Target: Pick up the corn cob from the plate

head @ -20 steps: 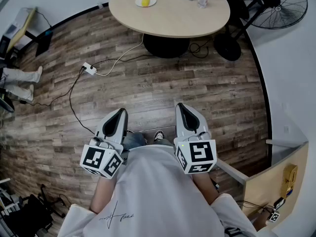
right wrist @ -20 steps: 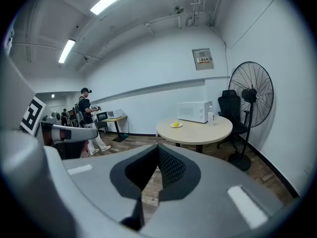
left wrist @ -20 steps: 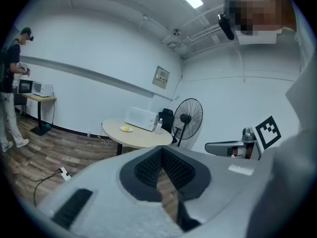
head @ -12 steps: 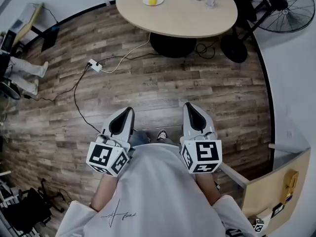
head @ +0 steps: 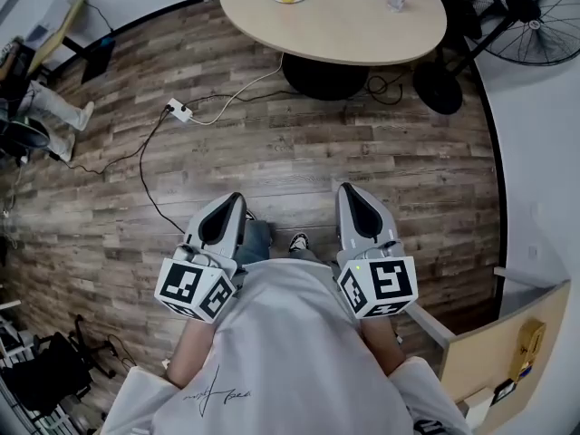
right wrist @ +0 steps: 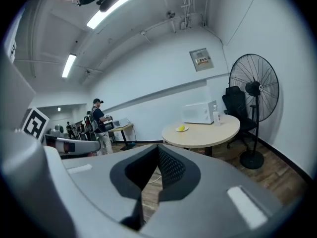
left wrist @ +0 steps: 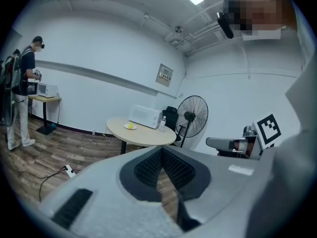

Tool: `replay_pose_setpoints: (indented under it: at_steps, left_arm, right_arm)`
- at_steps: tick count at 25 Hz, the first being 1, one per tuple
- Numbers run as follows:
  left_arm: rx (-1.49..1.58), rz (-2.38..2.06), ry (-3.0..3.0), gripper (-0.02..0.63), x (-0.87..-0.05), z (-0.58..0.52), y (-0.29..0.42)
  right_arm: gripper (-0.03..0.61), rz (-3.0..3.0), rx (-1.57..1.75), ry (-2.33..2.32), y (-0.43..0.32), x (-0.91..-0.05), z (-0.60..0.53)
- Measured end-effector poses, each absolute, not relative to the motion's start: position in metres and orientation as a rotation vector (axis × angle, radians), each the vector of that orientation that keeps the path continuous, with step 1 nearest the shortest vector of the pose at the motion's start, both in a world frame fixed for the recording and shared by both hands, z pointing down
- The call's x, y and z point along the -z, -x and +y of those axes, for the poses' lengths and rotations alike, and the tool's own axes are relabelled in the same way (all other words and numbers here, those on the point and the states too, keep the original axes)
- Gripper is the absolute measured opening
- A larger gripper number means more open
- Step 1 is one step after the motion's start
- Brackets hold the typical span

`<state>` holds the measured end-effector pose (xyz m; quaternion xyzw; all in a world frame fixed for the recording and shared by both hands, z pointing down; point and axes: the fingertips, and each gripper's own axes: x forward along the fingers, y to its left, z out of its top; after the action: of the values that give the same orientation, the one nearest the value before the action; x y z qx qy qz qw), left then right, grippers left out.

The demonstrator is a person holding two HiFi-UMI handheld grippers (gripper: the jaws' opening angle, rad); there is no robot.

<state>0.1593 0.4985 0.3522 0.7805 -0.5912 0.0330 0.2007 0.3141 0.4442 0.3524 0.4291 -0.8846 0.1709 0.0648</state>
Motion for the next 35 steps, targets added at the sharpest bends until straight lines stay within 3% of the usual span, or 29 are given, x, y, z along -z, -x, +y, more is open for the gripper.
replay_pose_setpoints:
  at_steps: [16,35]
  left_arm:
    - [-0.061,-1.607,-2.180,-0.008,-0.360,0.440,-0.115]
    - [-0.086,-1.533,-2.178,-0.008,-0.357,0.329,-0.009]
  right_arm:
    - [0.011,-2.712,-0.625,-1.094,-0.246,-0.365,0.401]
    - [0.011,-2.650,-0.791,-0.972,-0.122,-0.373,0.296]
